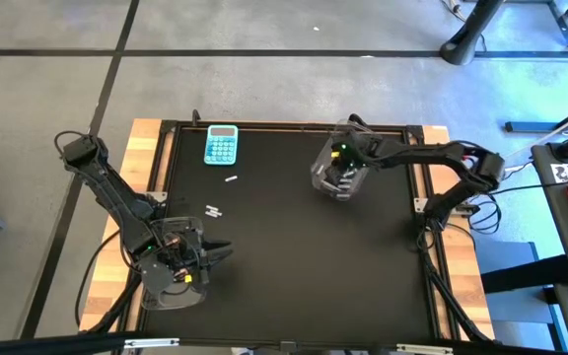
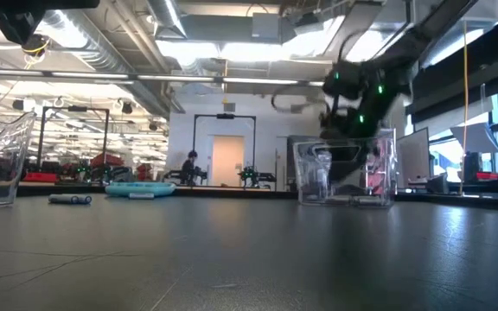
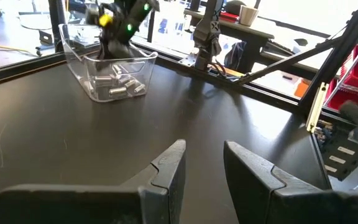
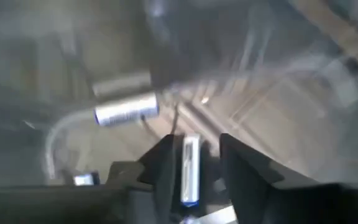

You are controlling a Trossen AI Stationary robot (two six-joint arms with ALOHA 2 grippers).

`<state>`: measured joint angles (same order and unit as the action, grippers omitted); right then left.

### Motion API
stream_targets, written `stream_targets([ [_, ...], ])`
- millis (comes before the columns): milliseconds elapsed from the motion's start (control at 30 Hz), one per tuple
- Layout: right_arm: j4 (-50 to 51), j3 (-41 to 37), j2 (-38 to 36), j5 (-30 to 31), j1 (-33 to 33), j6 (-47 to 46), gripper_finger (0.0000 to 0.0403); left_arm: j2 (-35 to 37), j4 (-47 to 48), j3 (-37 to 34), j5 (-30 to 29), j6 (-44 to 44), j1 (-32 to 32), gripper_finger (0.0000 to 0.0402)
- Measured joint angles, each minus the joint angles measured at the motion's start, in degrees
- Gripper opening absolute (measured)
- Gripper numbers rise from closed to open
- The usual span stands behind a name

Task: Sort batteries
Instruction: Put the white battery into the top transparent bin

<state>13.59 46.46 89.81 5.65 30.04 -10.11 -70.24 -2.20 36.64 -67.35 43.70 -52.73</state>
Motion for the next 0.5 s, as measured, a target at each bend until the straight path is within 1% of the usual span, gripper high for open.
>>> stream_targets([
  [133,6.01,3.89,-4.42,4.71,-0.19,0.95,0.0167,0.0,0.07,0.0,0.0,-0.17,0.0,0.01],
  [267,7.32,5.94,-11.23,8.85,-2.91,0.06,0.0175,0.0,0.78,0.0,-0.01,-0.37,0.0,0.01],
  [400,7.28,5.92,-18.26,12.09,-10.32,-0.83,0.0169,-0.23,4.92,0.0,-1.56,0.9,0.59,0.01],
  [500,5.95,5.92,-21.51,14.23,-19.31,-2.13,0.0163,-1.18,7.74,-0.02,-4.0,3.87,2.33,0.01],
])
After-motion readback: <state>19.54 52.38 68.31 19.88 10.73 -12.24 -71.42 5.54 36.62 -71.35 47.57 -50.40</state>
